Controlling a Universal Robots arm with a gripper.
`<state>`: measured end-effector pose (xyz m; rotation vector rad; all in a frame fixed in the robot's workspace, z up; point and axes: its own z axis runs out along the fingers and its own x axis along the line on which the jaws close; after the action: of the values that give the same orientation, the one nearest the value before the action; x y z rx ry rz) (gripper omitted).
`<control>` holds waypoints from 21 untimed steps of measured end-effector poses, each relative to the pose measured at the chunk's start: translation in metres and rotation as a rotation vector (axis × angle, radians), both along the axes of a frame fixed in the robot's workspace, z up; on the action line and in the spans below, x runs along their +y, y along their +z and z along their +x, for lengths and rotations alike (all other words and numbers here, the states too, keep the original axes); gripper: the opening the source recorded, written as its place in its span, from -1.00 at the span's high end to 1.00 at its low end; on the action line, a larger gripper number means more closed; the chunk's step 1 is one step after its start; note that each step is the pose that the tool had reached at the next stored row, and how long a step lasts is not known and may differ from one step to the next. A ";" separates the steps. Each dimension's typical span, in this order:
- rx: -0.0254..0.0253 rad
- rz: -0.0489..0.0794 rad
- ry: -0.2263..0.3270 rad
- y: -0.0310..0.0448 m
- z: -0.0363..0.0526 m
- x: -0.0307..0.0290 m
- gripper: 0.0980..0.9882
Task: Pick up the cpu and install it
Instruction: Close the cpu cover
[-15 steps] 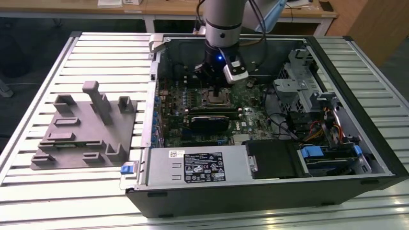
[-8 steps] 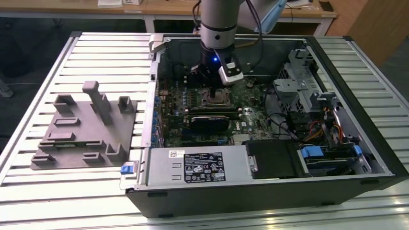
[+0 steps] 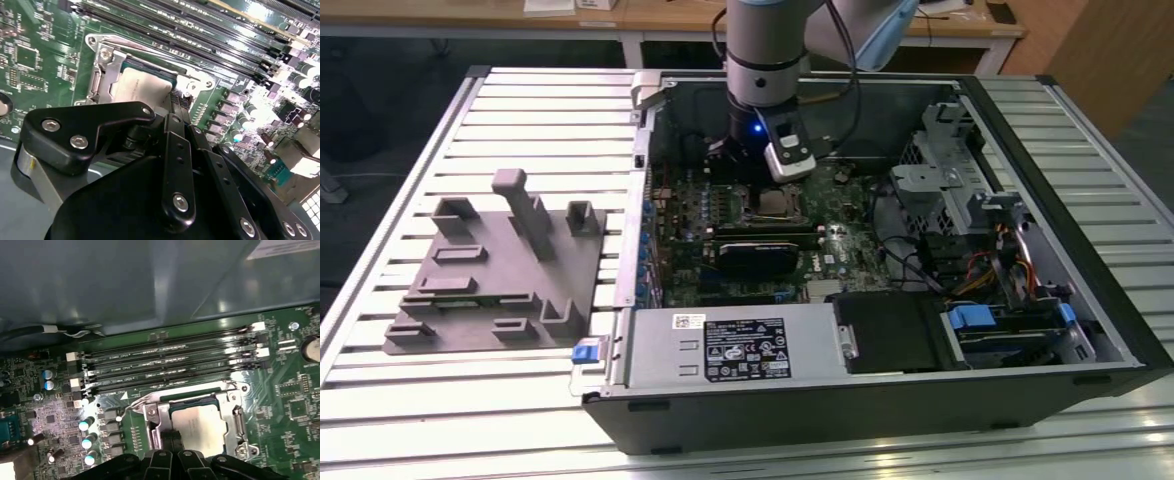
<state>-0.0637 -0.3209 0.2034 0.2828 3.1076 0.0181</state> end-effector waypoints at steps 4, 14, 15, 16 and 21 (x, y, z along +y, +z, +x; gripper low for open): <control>0.0001 0.000 0.000 -0.0018 -0.0029 0.0000 0.98; 0.0003 0.000 0.018 -0.0039 -0.0061 -0.0001 0.98; 0.0003 0.000 0.018 -0.0039 -0.0060 -0.0001 0.98; 0.0002 0.000 0.018 -0.0040 -0.0060 0.0000 0.98; 0.0001 0.000 0.018 -0.0042 -0.0060 0.0000 0.98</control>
<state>-0.0697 -0.3209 0.1992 0.2553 3.1102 0.0183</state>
